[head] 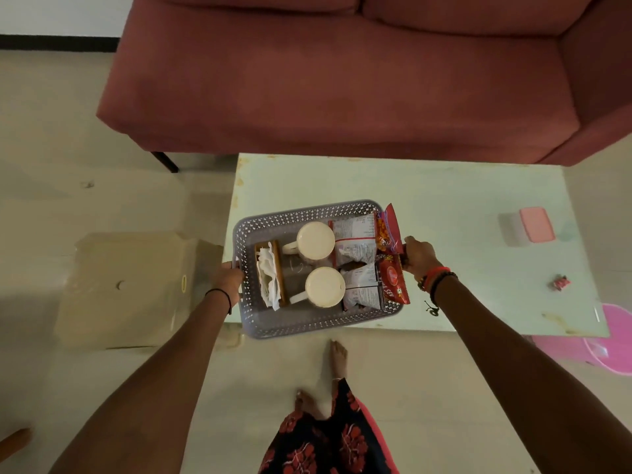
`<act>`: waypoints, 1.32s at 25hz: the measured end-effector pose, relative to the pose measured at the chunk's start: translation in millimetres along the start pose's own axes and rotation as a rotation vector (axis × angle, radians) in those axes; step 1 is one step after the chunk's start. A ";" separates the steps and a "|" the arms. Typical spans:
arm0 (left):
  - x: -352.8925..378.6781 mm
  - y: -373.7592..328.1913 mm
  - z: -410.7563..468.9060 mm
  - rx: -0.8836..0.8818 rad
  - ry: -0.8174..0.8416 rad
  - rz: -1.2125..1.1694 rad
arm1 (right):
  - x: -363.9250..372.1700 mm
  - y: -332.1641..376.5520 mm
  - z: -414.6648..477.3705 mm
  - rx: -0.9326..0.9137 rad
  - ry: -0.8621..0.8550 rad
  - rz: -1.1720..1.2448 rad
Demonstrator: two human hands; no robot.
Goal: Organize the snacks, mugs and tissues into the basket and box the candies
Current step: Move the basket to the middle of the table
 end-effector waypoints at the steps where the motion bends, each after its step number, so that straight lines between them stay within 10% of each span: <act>1: 6.6 0.3 -4.2 0.008 -0.001 0.019 | -12.4 -2.2 -1.8 0.004 -0.008 -0.009; 18: 238.2 -65.8 -22.3 0.073 -0.074 0.137 | -202.4 19.2 105.9 0.088 -0.083 -0.038; 33: 329.0 -134.0 36.3 0.128 -0.064 0.123 | -216.4 53.1 213.5 0.066 -0.015 -0.144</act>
Point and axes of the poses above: each hand's wrist, its own z-axis towards the middle knuckle, its own x-axis out of the palm, y = z × x, the point moved 1 cm from there along z, towards the middle knuckle, and after that the axes turned 8 degrees about z, right-handed, at the moved point
